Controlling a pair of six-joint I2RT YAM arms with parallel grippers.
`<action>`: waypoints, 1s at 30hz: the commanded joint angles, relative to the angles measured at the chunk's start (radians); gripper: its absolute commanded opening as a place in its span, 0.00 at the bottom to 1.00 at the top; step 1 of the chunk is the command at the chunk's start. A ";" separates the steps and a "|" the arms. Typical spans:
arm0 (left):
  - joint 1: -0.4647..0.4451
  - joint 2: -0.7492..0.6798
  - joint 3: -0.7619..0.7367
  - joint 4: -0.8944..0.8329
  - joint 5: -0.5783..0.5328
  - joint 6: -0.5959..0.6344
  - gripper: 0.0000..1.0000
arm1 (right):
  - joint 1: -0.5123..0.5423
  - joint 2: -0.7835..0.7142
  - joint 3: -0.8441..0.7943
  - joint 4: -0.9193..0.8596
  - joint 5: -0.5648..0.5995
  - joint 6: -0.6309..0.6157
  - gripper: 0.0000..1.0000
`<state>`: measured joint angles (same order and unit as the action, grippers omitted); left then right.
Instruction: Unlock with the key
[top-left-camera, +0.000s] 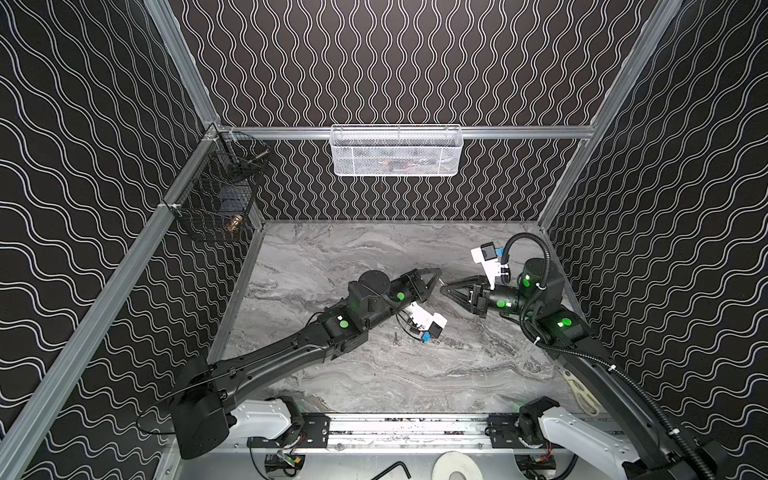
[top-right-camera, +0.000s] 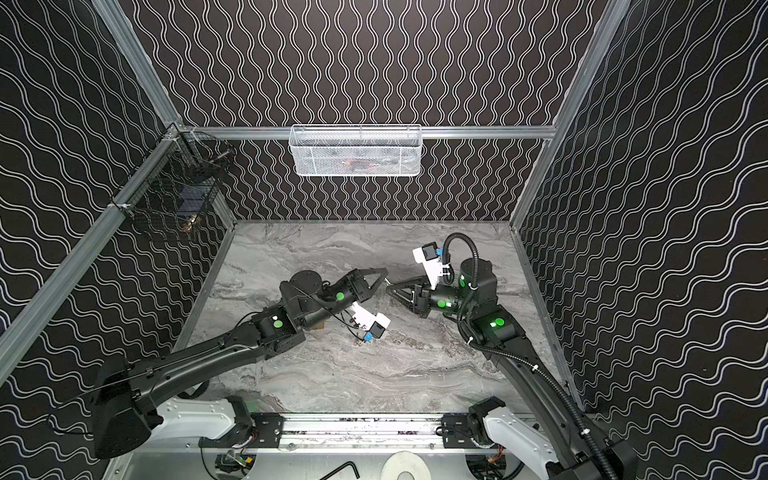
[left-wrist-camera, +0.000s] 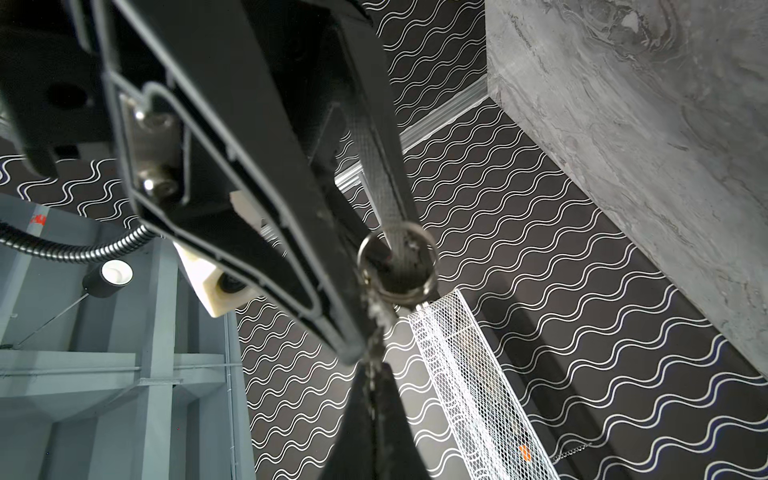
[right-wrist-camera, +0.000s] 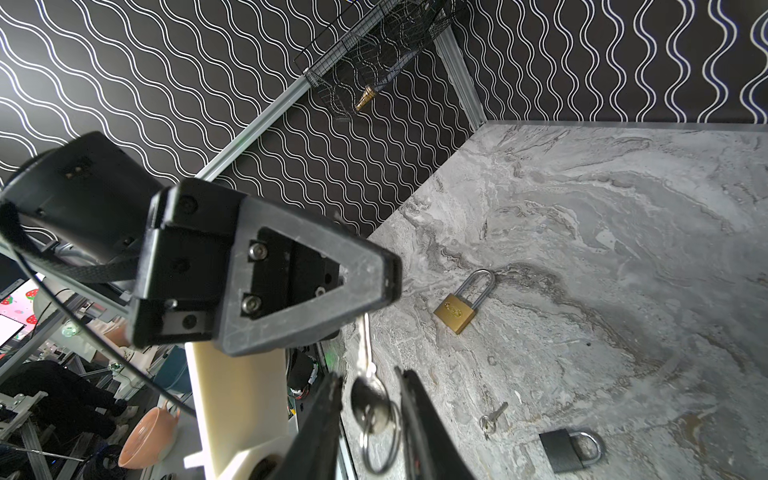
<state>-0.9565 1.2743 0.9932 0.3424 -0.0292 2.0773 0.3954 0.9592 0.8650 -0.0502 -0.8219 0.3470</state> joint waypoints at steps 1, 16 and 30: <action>-0.001 0.000 -0.001 0.057 -0.001 0.205 0.00 | 0.000 -0.002 0.008 0.005 -0.015 -0.016 0.23; 0.001 0.002 -0.010 0.098 -0.003 0.202 0.00 | 0.000 -0.019 0.009 -0.014 -0.009 -0.027 0.14; 0.000 0.006 -0.017 0.117 0.008 0.176 0.19 | 0.000 -0.004 0.001 0.019 -0.037 -0.011 0.00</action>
<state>-0.9565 1.2781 0.9756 0.4103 -0.0292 2.0777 0.3954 0.9558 0.8661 -0.0624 -0.8360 0.3405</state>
